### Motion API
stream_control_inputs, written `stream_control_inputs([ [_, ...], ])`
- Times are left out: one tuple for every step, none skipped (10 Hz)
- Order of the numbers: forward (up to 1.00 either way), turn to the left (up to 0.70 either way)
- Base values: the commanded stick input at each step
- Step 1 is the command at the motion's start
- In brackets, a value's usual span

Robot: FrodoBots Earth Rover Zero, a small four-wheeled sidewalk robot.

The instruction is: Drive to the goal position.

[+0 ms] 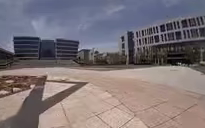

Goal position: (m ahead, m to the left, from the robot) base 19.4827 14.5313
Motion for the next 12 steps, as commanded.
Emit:
stream_control_inputs([
  [0.69, 0.00],
  [0.69, 0.00],
  [0.69, 0.00],
  [0.69, 0.00],
  [0.69, 0.00],
  [0.69, 0.22],
  [0.69, 0.35],
  [0.69, 0.35],
  [0.69, 0.35],
  [0.69, 0.15],
  [0.69, 0.00],
  [0.69, 0.00],
])
